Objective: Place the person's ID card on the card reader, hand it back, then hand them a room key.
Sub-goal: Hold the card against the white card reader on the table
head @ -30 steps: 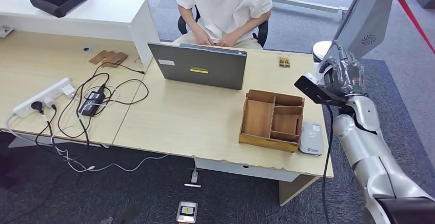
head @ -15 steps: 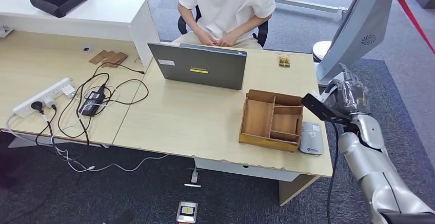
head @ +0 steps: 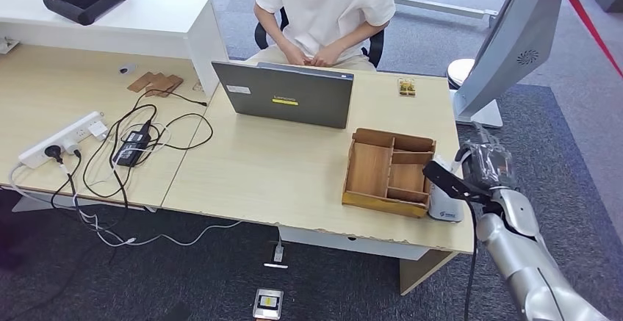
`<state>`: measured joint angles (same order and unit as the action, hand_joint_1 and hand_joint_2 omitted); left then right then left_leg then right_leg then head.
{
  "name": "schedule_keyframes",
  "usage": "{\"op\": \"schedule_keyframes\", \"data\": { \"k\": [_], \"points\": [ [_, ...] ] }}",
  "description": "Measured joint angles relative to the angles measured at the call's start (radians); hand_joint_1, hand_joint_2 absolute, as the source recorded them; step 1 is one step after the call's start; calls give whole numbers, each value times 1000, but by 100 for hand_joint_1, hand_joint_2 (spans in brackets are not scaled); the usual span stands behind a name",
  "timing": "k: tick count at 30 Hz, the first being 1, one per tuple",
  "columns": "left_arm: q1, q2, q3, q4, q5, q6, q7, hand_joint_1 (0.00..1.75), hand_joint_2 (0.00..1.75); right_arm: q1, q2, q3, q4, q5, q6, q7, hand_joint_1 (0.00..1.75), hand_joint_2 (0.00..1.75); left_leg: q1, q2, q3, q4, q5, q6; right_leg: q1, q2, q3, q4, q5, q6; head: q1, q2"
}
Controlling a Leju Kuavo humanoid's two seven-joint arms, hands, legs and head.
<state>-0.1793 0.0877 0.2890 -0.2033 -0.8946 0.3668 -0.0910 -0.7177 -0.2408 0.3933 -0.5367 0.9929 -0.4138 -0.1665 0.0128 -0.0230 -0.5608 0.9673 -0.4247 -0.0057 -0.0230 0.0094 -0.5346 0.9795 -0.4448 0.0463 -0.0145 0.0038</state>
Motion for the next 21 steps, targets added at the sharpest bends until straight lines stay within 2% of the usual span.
{"op": "schedule_keyframes", "data": {
  "k": [21],
  "points": [
    [-5,0,0,0,-14,0,10,0,175,56,28,3,16,22,35,-2,175,175,0,0,0,0,0,0,0,0,0,0,0,0,0,0]
  ]
}}
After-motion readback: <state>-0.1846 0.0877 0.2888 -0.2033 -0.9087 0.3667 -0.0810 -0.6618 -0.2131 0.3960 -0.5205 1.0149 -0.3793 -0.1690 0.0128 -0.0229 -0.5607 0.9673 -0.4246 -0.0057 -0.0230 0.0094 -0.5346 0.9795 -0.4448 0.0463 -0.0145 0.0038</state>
